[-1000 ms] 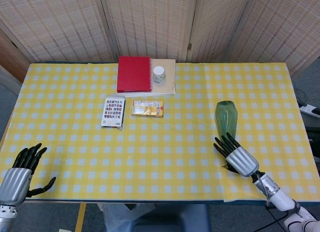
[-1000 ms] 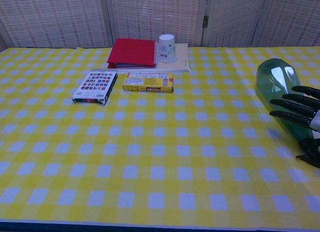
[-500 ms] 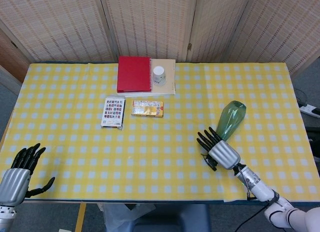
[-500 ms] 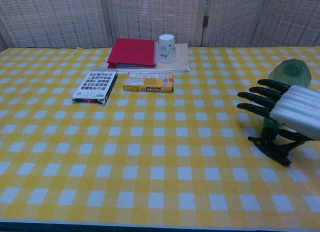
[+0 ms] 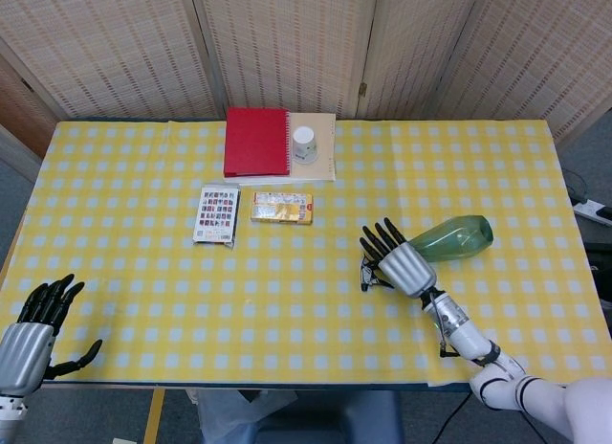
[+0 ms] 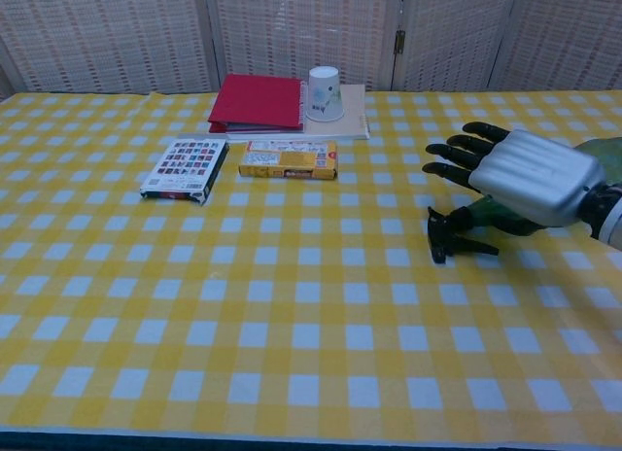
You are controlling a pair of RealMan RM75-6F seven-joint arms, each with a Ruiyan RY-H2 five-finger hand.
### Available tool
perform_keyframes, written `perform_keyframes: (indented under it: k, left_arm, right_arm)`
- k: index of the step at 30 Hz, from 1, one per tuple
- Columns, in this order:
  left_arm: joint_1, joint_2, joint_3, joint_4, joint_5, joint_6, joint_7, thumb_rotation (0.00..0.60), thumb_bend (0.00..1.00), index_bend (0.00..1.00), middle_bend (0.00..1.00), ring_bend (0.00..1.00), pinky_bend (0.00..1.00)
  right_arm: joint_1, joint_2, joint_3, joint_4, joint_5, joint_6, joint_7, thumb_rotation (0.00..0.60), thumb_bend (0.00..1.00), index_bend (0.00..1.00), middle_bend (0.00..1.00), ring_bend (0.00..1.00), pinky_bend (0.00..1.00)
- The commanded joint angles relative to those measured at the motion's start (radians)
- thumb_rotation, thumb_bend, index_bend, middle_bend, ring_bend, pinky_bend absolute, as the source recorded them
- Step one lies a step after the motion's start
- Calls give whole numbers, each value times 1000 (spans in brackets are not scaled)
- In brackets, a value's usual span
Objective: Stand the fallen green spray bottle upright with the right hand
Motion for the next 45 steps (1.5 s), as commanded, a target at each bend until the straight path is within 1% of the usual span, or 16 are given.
perform_keyframes:
  k: [1, 3, 8, 9, 12, 14, 19, 21, 24, 27, 28, 32, 38, 43, 44, 45]
  left_arm:
    - [1, 2, 0, 0, -1, 1, -3, 331, 336, 0, 3, 58, 0]
    - [1, 4, 1, 1, 2, 3, -7, 332, 337, 0, 3, 59, 0]
    - [3, 8, 1, 3, 4, 8, -16, 331, 337, 0, 8, 59, 0]
    - [4, 9, 0, 3, 3, 9, -18, 331, 338, 0, 8, 59, 0]
    - [7, 1, -7, 2, -10, 12, 24, 330, 339, 0, 11, 59, 0]
    - [10, -2, -4, -7, -5, 15, 30, 330, 339, 0, 12, 59, 0]
    - [11, 4, -2, -7, 4, 20, 13, 328, 339, 0, 13, 60, 0]
    - [9, 7, -1, -4, 5, 18, 1, 328, 339, 0, 13, 60, 0]
    - [8, 11, 1, -2, 11, 18, -10, 327, 340, 0, 13, 60, 0]
    - [10, 14, 5, -4, 25, 28, -21, 326, 341, 0, 14, 61, 0]
    - [12, 15, 5, -4, 30, 34, -27, 328, 341, 0, 14, 61, 0]
    - [16, 20, 6, -1, 31, 43, -42, 328, 340, 0, 14, 62, 0]
    - [17, 24, 6, 1, 32, 44, -54, 328, 341, 0, 14, 62, 0]
    - [19, 27, 6, 2, 34, 51, -63, 329, 340, 0, 14, 62, 0]
    - [20, 28, 6, 3, 34, 52, -64, 330, 340, 0, 14, 62, 0]
    - [20, 28, 6, 4, 35, 52, -66, 331, 340, 0, 14, 62, 0]
  right_arm:
    - [22, -7, 28, 16, 39, -31, -27, 600, 377, 0, 0, 0, 0]
    - [27, -5, 36, 19, 59, -45, -31, 600, 377, 0, 0, 0, 0]
    - [21, 29, 34, -34, 86, -59, -4, 600, 377, 0, 0, 0, 0]
    - [17, 44, 30, -55, 89, -59, -4, 600, 376, 0, 0, 0, 0]
    - [-25, 133, 15, -196, 131, -64, -16, 600, 377, 0, 0, 0, 0]
    - [-45, 179, 13, -277, 165, -63, -60, 600, 377, 0, 0, 0, 0]
    - [-100, 257, 24, -455, 286, -32, -197, 600, 377, 0, 0, 0, 0]
    - [-121, 281, 30, -524, 357, -13, -274, 600, 377, 0, 0, 0, 0]
    - [-123, 297, 45, -586, 469, -1, -388, 600, 377, 0, 0, 0, 0]
    - [-101, 287, 68, -586, 569, -17, -432, 600, 377, 0, 13, 0, 0]
    - [-89, 278, 76, -573, 604, -29, -439, 600, 377, 0, 20, 0, 0]
    - [-50, 238, 88, -513, 686, -70, -436, 600, 377, 0, 41, 0, 0]
    - [-12, 175, 90, -432, 737, -105, -384, 600, 377, 0, 52, 0, 0]
    - [7, 156, 85, -408, 753, -117, -345, 600, 377, 0, 70, 1, 0]
    - [11, 153, 81, -403, 753, -115, -344, 600, 377, 6, 78, 3, 0]
    - [14, 150, 78, -399, 751, -113, -343, 600, 376, 45, 108, 18, 0]
